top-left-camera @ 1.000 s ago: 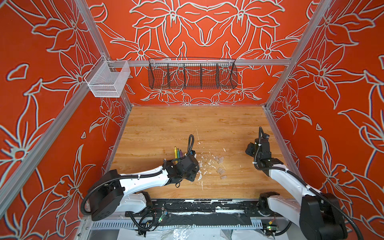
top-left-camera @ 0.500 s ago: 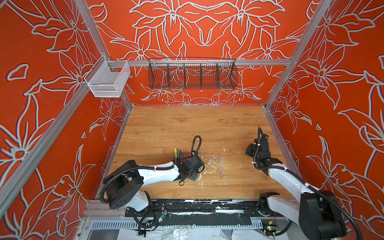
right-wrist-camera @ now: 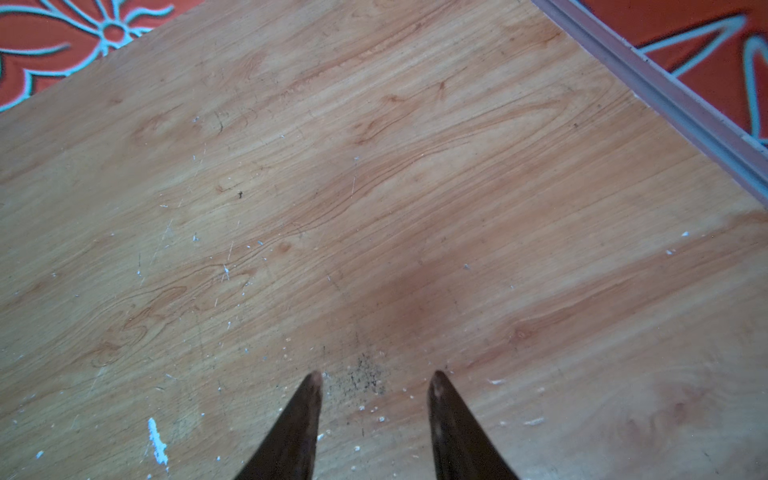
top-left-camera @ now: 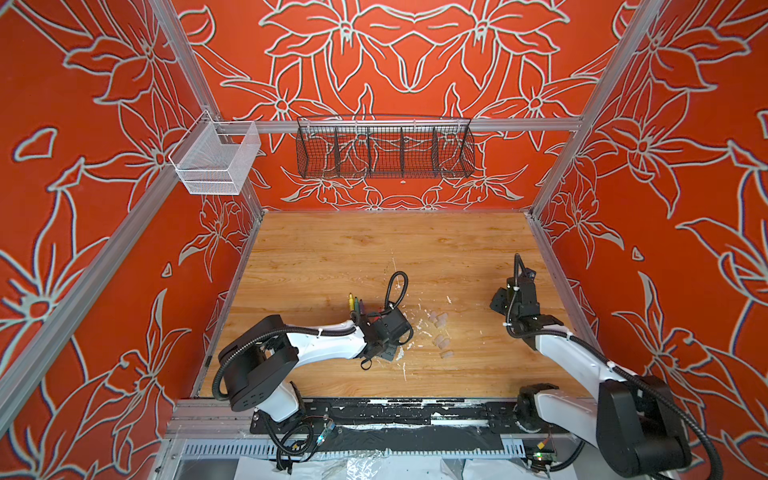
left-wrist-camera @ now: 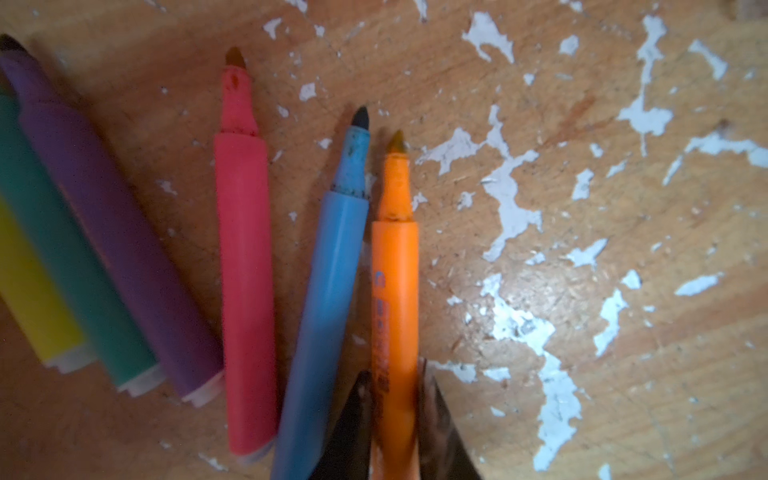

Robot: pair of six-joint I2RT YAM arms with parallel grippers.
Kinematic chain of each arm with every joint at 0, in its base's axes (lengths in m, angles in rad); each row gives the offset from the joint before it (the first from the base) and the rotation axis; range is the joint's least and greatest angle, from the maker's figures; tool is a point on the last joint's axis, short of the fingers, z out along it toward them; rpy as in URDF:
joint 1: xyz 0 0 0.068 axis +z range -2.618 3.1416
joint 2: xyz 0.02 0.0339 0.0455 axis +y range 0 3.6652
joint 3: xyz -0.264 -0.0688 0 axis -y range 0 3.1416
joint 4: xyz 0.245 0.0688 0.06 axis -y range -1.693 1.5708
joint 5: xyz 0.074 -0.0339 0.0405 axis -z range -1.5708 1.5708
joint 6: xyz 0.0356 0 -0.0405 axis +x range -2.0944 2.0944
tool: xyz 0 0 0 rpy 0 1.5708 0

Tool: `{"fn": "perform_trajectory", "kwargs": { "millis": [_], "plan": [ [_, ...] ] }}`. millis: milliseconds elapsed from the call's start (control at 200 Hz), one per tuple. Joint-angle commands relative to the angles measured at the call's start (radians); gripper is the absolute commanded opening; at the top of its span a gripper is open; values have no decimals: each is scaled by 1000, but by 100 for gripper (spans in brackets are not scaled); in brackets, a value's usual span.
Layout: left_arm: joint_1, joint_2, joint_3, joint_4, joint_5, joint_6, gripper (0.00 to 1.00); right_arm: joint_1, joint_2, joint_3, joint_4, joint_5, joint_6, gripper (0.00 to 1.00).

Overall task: Insert the pens into the pen caps
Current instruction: 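Close the left gripper on the orange marker while the right arm lifts, then lift the orange marker upright with the left gripper while the right gripper approaches it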

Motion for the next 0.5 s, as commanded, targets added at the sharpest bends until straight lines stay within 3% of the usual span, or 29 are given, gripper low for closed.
{"fn": "perform_trajectory", "kwargs": {
  "millis": [0,185,340,495],
  "plan": [
    [-4,39,-5,-59,-25,-2,14,2,-2,24,-8,16,18,43],
    [-2,2,24,-23,-14,36,4,3,-28,47,-56,-67,30,41],
    [6,-83,100,-11,-32,94,0,21,-125,28,-9,-322,122,51],
    [9,-239,141,96,18,208,0,126,-214,29,13,-432,193,52]
  ]
}}
